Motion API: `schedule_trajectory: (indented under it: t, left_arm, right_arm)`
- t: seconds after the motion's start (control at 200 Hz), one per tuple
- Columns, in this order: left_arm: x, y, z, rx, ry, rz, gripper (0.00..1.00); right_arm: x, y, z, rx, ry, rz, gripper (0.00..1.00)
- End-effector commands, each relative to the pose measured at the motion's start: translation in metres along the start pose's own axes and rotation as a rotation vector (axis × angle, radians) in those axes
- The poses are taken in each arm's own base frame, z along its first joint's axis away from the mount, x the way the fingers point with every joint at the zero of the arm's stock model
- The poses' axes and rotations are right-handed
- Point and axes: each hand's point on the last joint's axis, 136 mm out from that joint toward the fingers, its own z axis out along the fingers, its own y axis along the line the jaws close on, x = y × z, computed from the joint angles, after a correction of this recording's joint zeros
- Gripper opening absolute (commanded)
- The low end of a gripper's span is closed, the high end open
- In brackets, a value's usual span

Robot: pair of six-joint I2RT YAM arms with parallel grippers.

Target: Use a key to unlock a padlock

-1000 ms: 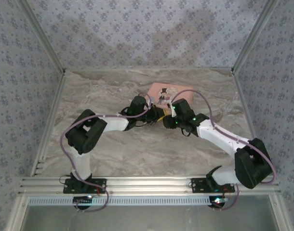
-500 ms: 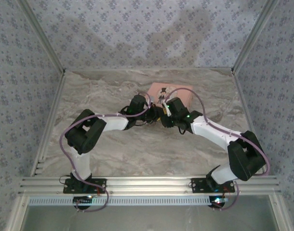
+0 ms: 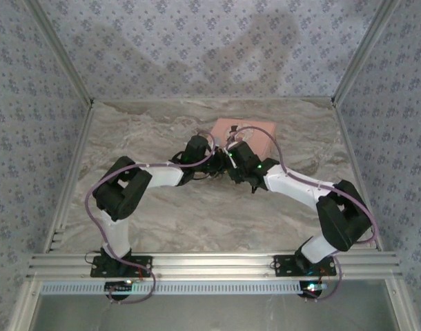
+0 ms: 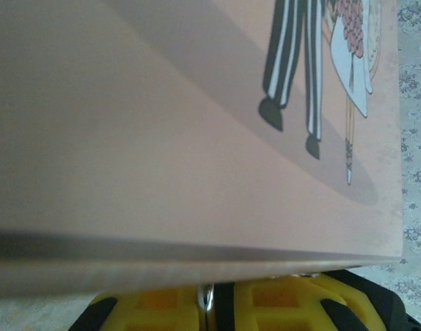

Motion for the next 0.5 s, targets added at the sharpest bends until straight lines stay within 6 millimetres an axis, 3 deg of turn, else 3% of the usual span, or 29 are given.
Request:
schedule_trajectory:
  t: [0.0,0.15,0.3,0.495]
  left_arm:
    - [0.008,-0.029,-0.006,0.067,0.052,-0.002,0.0]
    - [0.009,-0.027,-0.006,0.063,0.056,0.007,0.0]
    - [0.009,-0.023,-0.006,0.057,0.053,0.013,0.0]
    - [0.013,-0.012,-0.008,0.032,0.056,0.01,0.0]
  right_arm:
    - [-0.013,-0.003,-0.002,0.034,-0.014,-0.031,0.2]
    - [-0.005,0.008,-0.002,-0.056,0.025,-0.007,0.0]
    - [-0.001,0.022,-0.004,-0.253,0.028,0.115,0.0]
    - [0.009,0.022,0.001,-0.298,0.027,0.207,0.0]
